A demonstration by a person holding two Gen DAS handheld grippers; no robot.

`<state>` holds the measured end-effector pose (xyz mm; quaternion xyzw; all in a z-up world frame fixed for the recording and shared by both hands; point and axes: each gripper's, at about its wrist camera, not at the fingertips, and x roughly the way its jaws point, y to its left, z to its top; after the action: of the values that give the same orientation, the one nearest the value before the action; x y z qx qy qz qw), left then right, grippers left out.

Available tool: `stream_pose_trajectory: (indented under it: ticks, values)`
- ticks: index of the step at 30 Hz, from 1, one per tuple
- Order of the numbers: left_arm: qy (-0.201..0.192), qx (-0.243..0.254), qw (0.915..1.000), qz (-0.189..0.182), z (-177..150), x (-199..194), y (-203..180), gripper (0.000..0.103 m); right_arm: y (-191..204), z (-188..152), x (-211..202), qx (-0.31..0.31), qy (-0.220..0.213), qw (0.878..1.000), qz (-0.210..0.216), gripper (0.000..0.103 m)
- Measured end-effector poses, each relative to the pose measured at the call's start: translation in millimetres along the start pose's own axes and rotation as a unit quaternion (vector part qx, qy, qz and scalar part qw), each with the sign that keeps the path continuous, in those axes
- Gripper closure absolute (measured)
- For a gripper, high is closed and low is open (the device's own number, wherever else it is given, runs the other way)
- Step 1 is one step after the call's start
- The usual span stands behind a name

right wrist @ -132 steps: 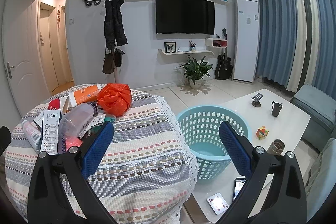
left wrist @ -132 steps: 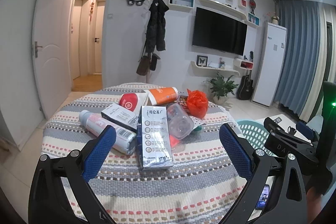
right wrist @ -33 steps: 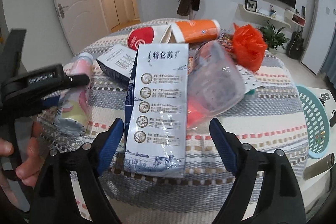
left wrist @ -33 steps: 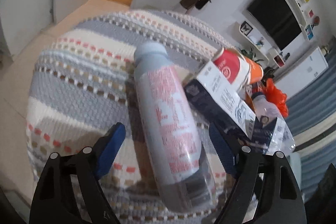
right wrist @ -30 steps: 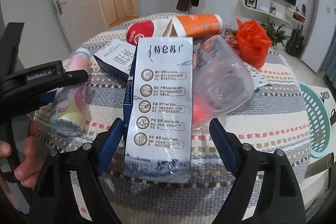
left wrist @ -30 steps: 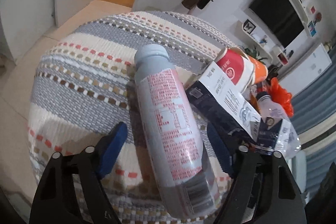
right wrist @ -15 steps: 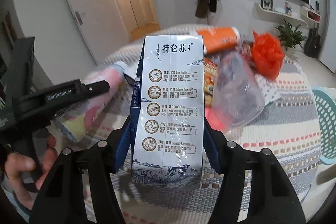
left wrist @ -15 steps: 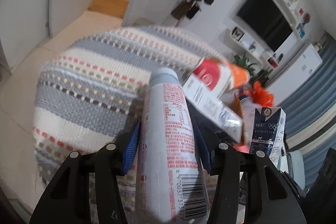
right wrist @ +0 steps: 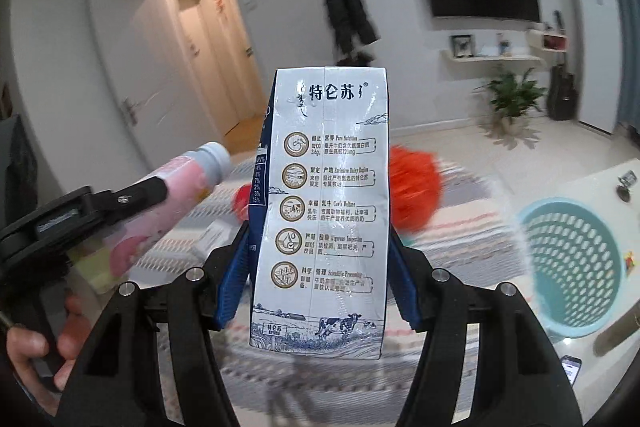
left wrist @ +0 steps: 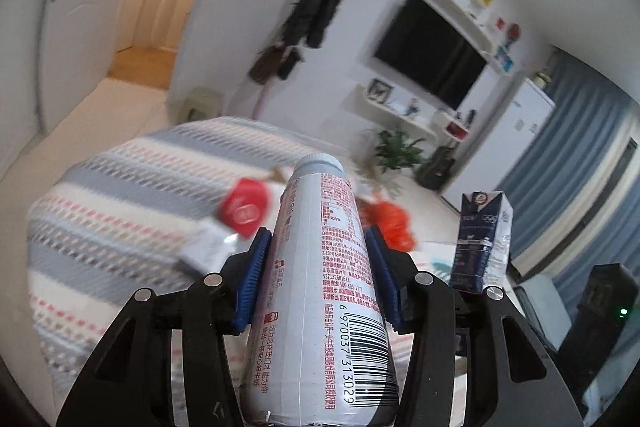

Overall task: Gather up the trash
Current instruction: 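Carry the spray can and milk carton over the blue basket and release both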

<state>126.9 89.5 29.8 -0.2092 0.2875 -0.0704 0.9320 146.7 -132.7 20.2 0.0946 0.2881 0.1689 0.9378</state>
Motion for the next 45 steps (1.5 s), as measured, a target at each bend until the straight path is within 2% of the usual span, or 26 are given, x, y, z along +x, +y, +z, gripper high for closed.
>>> stream_pose_trajectory:
  ticks: [6,13,18,25,33,38,44,45]
  values:
    - [0.001,0.048,0.9981,-0.038,7,30,-73,0.056,-75,15,-19,0.046,-0.035,0.997,-0.060,0.045]
    - [0.037,0.095,0.9915,-0.082,-7,89,-149,0.056,-169,20,-21,0.114,-0.032,0.984,-0.133,0.045]
    - [0.073,0.119,0.9837,-0.113,-31,147,-189,0.056,-239,4,-4,0.162,0.003,0.968,-0.190,0.045]
    - [0.134,0.140,0.9712,-0.139,-75,224,-225,0.056,-311,-41,30,0.216,0.072,0.947,-0.229,0.045]
    - [0.219,0.166,0.9534,-0.124,-126,287,-245,0.056,-344,-81,48,0.243,0.133,0.929,-0.248,0.044]
    - [0.252,0.178,0.9448,-0.111,-145,305,-245,0.056,-345,-82,45,0.241,0.134,0.931,-0.240,0.044]
    - [0.272,0.173,0.9411,-0.100,-153,313,-235,0.056,-340,-80,40,0.242,0.138,0.931,-0.237,0.044]
    - [0.271,0.171,0.9421,-0.100,-153,311,-235,0.052,-340,-81,39,0.245,0.139,0.931,-0.232,0.044]
